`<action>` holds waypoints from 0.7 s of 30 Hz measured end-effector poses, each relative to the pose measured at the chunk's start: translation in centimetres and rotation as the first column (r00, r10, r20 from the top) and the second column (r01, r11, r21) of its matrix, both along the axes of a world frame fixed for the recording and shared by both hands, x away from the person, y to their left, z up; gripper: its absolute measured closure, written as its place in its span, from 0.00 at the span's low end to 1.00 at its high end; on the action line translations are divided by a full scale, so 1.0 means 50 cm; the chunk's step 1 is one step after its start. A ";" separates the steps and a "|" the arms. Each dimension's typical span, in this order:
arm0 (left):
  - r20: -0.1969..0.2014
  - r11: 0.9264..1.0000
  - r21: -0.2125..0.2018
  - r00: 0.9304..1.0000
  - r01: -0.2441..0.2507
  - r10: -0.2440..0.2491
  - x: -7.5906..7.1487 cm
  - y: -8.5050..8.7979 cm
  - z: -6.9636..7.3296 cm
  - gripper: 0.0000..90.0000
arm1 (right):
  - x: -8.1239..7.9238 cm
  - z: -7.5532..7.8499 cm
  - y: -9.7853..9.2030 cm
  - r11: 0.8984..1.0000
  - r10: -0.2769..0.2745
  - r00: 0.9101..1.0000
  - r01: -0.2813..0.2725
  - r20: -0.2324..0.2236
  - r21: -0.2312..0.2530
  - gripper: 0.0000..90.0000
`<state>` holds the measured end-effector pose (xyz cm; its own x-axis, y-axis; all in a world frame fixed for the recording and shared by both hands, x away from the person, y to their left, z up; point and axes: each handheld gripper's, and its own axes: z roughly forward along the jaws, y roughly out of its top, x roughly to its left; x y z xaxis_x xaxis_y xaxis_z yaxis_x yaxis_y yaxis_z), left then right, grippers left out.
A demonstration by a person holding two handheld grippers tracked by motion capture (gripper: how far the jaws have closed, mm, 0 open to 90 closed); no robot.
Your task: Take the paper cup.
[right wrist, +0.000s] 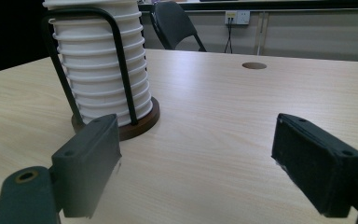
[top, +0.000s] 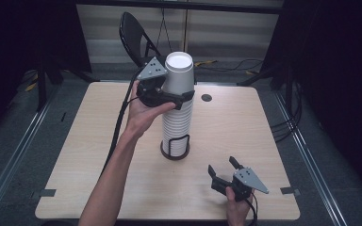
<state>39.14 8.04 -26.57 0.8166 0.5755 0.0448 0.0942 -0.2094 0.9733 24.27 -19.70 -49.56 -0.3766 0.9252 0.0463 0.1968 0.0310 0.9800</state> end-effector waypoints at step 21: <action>0.067 0.995 -0.099 0.998 -0.008 0.015 -0.005 0.007 0.033 0.15 | 0.002 0.000 0.000 1.000 -0.006 1.000 0.006 -0.007 -0.003 0.16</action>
<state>38.89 8.40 -24.92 0.8068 0.5892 0.0425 0.0292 -0.1116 0.9933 24.38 -19.68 -49.55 -0.3703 0.9278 0.0464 0.2042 0.0326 0.9784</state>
